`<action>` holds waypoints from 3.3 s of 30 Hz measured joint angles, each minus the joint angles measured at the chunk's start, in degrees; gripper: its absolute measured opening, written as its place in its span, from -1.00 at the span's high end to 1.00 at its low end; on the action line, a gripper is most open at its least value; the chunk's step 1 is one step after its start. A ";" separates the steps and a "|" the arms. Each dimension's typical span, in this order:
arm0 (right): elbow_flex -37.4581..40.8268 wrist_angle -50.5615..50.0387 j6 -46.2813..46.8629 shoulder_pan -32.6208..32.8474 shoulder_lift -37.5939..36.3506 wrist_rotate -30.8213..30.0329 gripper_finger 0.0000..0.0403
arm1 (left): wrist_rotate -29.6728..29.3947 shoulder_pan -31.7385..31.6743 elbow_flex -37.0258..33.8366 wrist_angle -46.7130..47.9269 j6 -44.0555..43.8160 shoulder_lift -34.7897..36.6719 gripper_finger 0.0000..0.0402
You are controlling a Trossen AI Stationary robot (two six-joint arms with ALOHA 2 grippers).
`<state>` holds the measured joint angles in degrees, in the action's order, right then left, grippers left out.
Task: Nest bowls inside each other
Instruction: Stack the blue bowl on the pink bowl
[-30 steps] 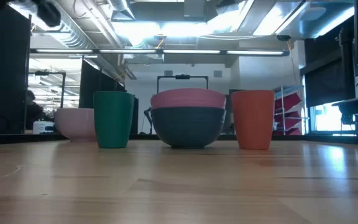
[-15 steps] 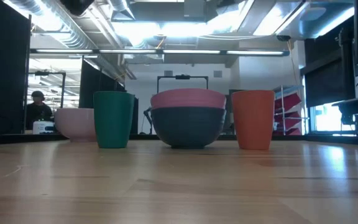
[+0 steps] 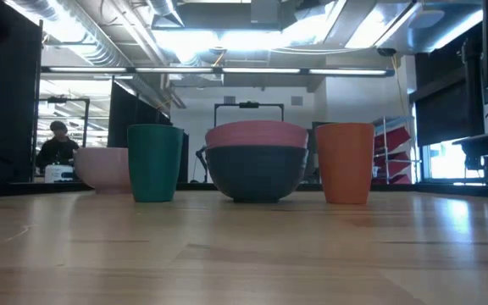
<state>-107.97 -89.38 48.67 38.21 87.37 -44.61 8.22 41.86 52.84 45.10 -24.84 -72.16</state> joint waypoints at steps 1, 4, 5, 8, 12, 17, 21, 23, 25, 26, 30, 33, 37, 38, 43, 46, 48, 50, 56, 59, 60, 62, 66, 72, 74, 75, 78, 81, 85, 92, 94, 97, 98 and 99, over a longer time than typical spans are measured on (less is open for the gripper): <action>1.59 0.15 1.71 0.43 -0.45 0.01 0.33 | 0.30 0.69 0.00 0.09 -0.83 -0.66 0.59; 6.35 0.62 6.83 1.72 -1.79 0.06 0.33 | 1.18 2.76 0.00 0.36 -3.31 -2.62 0.59; 7.93 0.77 8.53 2.15 -2.24 0.07 0.33 | 1.48 3.45 0.00 0.46 -4.14 -3.28 0.59; 12.66 1.24 13.61 3.42 -3.57 0.11 0.33 | 2.32 5.40 0.00 0.84 -6.53 -5.28 0.59; 13.27 2.66 14.16 3.44 -3.73 0.05 0.33 | 1.46 5.24 0.00 2.32 -6.71 -8.61 0.59; 13.27 2.64 14.14 3.44 -3.73 0.13 0.33 | -0.07 4.81 -0.02 2.05 -6.83 -10.23 0.59; 13.27 2.71 14.14 3.44 -3.73 0.20 0.33 | -1.10 4.52 -0.02 1.64 -6.76 -10.12 0.59; 13.27 2.75 14.14 3.44 -3.71 0.22 0.33 | -1.12 4.53 -0.41 -0.46 -6.41 -10.37 0.59; 13.27 2.85 14.36 3.42 -3.71 0.35 0.33 | -1.02 4.70 -1.23 -2.92 -6.73 -11.44 0.59; 13.27 3.08 14.55 3.41 -3.71 0.53 0.33 | -0.71 4.70 -1.48 -3.70 -6.80 -12.21 0.59; 13.27 3.13 13.90 3.28 -3.80 -0.09 0.33 | -0.05 4.60 -1.29 -4.74 -6.50 -15.16 0.70; 13.27 3.16 13.42 3.18 -3.86 -0.55 0.33 | 0.38 4.51 -1.12 -5.46 -6.23 -17.37 0.79; 13.27 3.21 12.78 3.05 -3.94 -1.16 0.33 | 0.96 4.40 -0.89 -6.41 -5.88 -20.33 0.90; 13.27 3.21 12.62 3.02 -3.96 -1.29 0.33 | 1.06 4.32 -0.76 -6.63 -5.77 -20.95 0.93; 13.25 -0.78 16.55 4.43 -3.97 1.84 0.33 | 0.43 -0.29 5.86 -0.85 -3.77 -20.96 0.99; 14.68 -0.64 19.27 7.20 -3.97 1.54 0.33 | 0.47 -6.26 13.30 5.07 0.16 -20.85 0.99; 17.10 -0.48 22.11 9.33 -3.97 1.57 0.33 | 0.54 -11.63 18.40 8.01 2.89 -20.85 1.00; 20.58 -0.44 26.96 11.65 -3.99 1.89 0.33 | 0.38 -17.48 23.19 10.68 5.14 -21.16 1.00; 33.61 6.41 46.15 20.42 -3.97 3.28 0.33 | -1.04 -34.87 32.59 12.84 6.85 -22.55 1.00; 36.79 10.38 49.93 22.81 -3.95 3.68 0.33 | -1.30 -39.35 35.85 12.86 8.32 -25.19 1.00; 37.85 11.70 51.19 23.60 -3.94 3.82 0.33 | -1.36 -40.69 36.91 12.85 8.84 -26.10 1.00; 39.97 14.34 53.71 25.19 -3.93 4.09 0.33 | -1.49 -43.38 39.02 12.83 9.89 -27.92 1.00; 44.21 19.63 58.75 28.36 -3.90 4.63 0.33 | -1.74 -48.77 43.23 12.80 11.99 -31.55 1.00; 46.71 22.31 61.15 30.24 -3.91 5.75 0.33 | -1.12 -52.37 45.68 12.50 14.78 -36.10 1.00; 46.71 22.33 60.56 30.22 -3.91 5.93 0.33 | -0.75 -52.93 45.70 12.40 15.42 -37.53 1.00; 46.71 22.33 60.54 30.24 -3.91 6.23 0.33 | -0.75 -53.19 45.70 12.40 16.11 -38.32 1.00; 46.71 22.31 60.45 30.83 -3.91 6.28 0.33 | -0.62 -54.47 45.70 12.56 17.84 -40.01 1.00; 46.71 22.59 60.50 30.87 -3.91 7.40 0.33 | 0.48 -56.73 45.70 11.58 17.70 -40.37 1.00; 46.71 23.64 60.45 30.87 -3.91 8.22 0.33 | 1.29 -59.40 45.72 9.66 16.72 -40.23 1.00; 46.71 23.22 60.46 30.85 -3.91 8.22 0.33 | 2.44 -59.60 45.63 10.50 18.92 -41.97 1.00; 46.71 23.09 60.47 30.84 -3.91 8.22 0.33 | 2.81 -59.45 45.60 10.77 19.66 -42.57 1.00; 46.71 22.90 60.47 30.83 -3.91 8.22 0.33 | 3.37 -59.22 45.54 11.19 20.79 -43.48 1.00; 46.71 22.84 60.47 30.83 -3.91 8.22 0.33 | 3.51 -59.15 45.50 11.31 21.16 -43.83 1.00; 46.71 22.81 60.47 30.83 -3.91 8.22 0.33 | 3.38 -59.07 45.29 11.41 21.34 -44.22 1.00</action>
<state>-61.25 -66.56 109.14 69.04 83.46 -36.38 11.60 -17.21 98.13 56.51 -3.50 -116.38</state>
